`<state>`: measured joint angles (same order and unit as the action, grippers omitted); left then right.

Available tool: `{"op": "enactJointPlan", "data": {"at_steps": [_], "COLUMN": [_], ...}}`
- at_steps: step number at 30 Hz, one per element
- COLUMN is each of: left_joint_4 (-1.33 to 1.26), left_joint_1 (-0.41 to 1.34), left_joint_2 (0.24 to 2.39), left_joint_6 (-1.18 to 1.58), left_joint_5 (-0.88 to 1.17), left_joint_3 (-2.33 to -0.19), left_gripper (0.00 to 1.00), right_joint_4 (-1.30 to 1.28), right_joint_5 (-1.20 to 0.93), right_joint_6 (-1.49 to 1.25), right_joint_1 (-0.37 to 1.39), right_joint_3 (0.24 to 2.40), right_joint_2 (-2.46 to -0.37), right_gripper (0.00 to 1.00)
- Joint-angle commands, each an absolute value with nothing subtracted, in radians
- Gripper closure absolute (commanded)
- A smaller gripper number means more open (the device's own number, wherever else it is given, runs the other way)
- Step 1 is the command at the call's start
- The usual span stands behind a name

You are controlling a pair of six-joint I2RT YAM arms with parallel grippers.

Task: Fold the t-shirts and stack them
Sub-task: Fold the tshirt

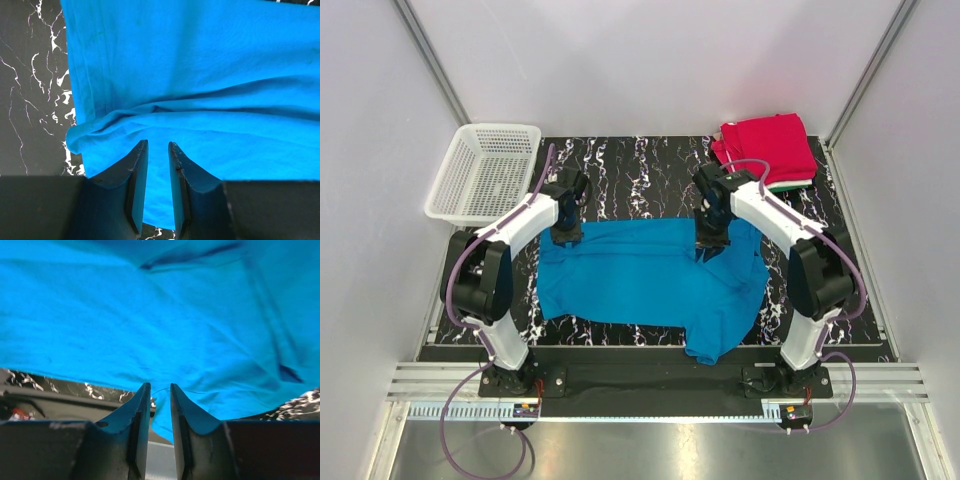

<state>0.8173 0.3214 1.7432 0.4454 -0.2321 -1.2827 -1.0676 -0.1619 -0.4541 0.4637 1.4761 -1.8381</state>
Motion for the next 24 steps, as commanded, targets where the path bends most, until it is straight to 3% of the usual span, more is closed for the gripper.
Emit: {"op": "enactJointPlan", "data": {"at_steps": [1,7,8,10,24], "left_joint_4": [0.782,0.788,0.790,0.793,0.816], "left_joint_1": [0.318,0.318,0.318,0.318,0.318], "left_joint_2": [1.741,1.717,1.713,1.707,1.698], "left_joint_6": [0.434,0.419,0.417,0.420,0.437], "left_joint_5": [-0.218,-0.229,-0.233,-0.235,-0.239], "left_joint_3": [-1.295,-1.269,-1.264,-1.258,-1.244], "left_gripper": [0.73,0.73,0.73,0.73,0.73], "right_joint_4": [-1.069,-1.029,-1.023,-1.023,-1.008], "right_joint_5": [-0.040,-0.101,-0.101,-0.081,-0.072], "right_joint_6": [-0.437,-0.385,-0.377,-0.358,-0.313], "right_joint_1": [0.437,0.376,0.376,0.374,0.325], "right_joint_3": [1.525,1.597,1.601,1.611,1.707], "right_joint_2": [-1.814,-1.936,-1.954,-1.985,-2.074], "right_gripper": [0.70,0.67,0.56,0.50,0.49]}}
